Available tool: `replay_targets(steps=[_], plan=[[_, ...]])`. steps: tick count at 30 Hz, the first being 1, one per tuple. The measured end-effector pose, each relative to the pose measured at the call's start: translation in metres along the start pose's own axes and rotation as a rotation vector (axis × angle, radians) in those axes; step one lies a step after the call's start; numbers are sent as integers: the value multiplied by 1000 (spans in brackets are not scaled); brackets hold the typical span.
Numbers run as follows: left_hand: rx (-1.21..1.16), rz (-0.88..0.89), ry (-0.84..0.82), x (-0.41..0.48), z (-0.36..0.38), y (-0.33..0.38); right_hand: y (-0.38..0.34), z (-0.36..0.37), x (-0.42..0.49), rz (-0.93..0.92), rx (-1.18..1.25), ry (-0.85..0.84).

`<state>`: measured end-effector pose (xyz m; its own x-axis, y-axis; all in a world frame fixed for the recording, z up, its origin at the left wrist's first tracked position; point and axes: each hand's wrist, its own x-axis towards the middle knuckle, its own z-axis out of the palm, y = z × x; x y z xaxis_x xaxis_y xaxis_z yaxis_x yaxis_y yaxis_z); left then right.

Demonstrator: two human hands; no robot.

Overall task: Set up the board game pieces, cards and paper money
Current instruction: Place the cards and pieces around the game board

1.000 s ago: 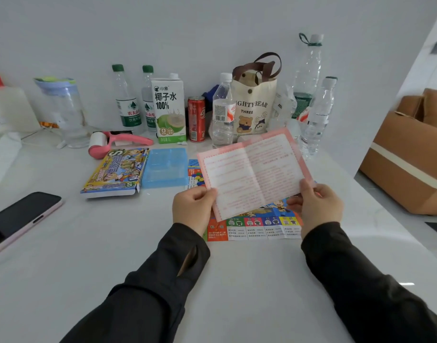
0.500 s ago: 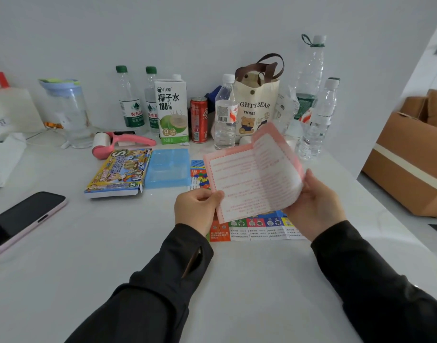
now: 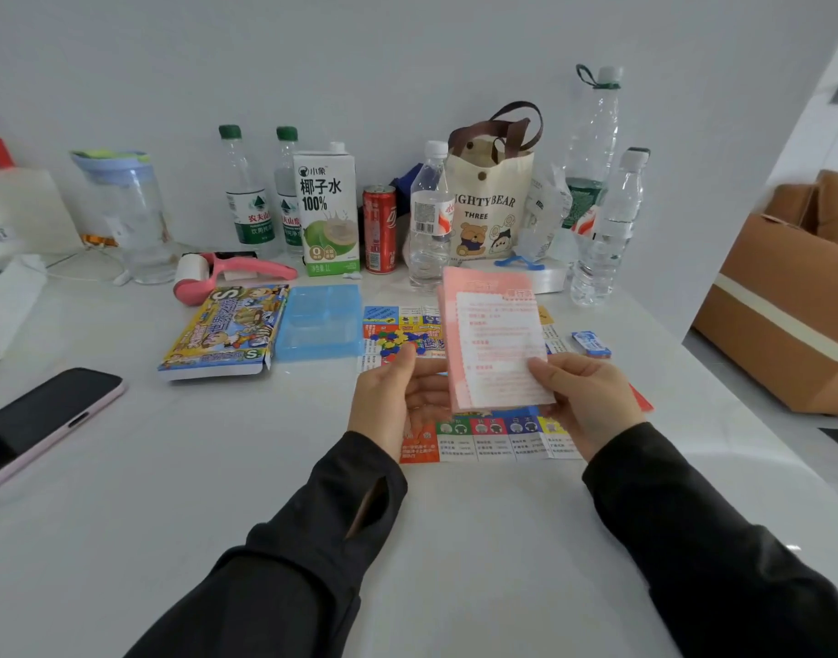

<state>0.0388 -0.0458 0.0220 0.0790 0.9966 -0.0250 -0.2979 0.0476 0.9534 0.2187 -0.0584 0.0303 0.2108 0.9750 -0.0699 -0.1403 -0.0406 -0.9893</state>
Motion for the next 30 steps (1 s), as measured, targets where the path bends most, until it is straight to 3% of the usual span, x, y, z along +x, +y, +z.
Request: replay_targets(steps=[5, 13, 14, 16, 18, 19, 26, 30], plan=[[221, 101, -8, -3, 2, -2, 2, 1, 2, -31, -166, 121], [482, 295, 109, -2, 2, -6, -2, 19, -6, -70, -264, -78], [585, 379, 158, 0, -2, -4, -4, 21, -4, -94, -299, -60], [972, 723, 206, 5, -14, 1, -7, 26, 0, -105, -309, -13], [1226, 1033, 151, 14, -24, 2, -11, 33, 6, -44, -237, 12], [1275, 1087, 120, 16, -29, 2, -13, 37, 9, -3, -190, 19], [1319, 1130, 59, 21, -43, 11, -21, 70, 24, 88, -22, 28], [1329, 1189, 152, 36, -52, 6, -25, 82, 27, 96, -91, -16]])
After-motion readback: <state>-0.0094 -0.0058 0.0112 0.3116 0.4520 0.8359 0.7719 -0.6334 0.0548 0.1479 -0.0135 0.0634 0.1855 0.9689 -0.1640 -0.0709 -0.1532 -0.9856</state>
